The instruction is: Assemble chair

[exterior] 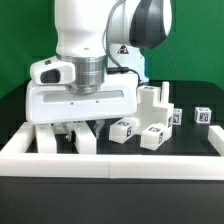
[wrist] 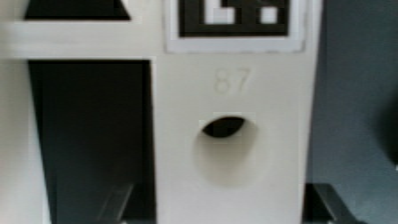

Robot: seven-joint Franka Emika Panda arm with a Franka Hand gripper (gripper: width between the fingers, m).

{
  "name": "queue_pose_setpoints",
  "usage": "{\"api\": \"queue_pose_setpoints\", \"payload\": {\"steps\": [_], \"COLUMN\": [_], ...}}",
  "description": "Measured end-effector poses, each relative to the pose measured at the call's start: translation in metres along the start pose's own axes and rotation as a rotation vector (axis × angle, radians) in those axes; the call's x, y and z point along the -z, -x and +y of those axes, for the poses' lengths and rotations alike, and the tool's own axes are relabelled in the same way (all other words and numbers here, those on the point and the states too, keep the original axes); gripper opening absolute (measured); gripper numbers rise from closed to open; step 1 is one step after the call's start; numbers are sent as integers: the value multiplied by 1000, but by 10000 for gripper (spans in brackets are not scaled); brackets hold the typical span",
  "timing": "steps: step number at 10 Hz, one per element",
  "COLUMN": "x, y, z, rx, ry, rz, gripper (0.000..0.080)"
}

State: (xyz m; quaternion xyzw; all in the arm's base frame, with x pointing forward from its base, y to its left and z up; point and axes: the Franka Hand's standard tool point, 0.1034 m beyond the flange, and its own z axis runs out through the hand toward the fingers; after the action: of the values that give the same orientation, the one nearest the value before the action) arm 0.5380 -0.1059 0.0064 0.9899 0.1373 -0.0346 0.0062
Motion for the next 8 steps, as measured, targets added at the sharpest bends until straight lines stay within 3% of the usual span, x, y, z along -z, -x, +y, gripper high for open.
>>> {"api": "queue_pose_setpoints", "payload": {"steps": [4,8], "x": [1,22], "y": [0,10], "z": [0,2], "rx": [-10,-61], "ry": [-1,-8], "rz": [-1,13], "gripper": [288,289]}}
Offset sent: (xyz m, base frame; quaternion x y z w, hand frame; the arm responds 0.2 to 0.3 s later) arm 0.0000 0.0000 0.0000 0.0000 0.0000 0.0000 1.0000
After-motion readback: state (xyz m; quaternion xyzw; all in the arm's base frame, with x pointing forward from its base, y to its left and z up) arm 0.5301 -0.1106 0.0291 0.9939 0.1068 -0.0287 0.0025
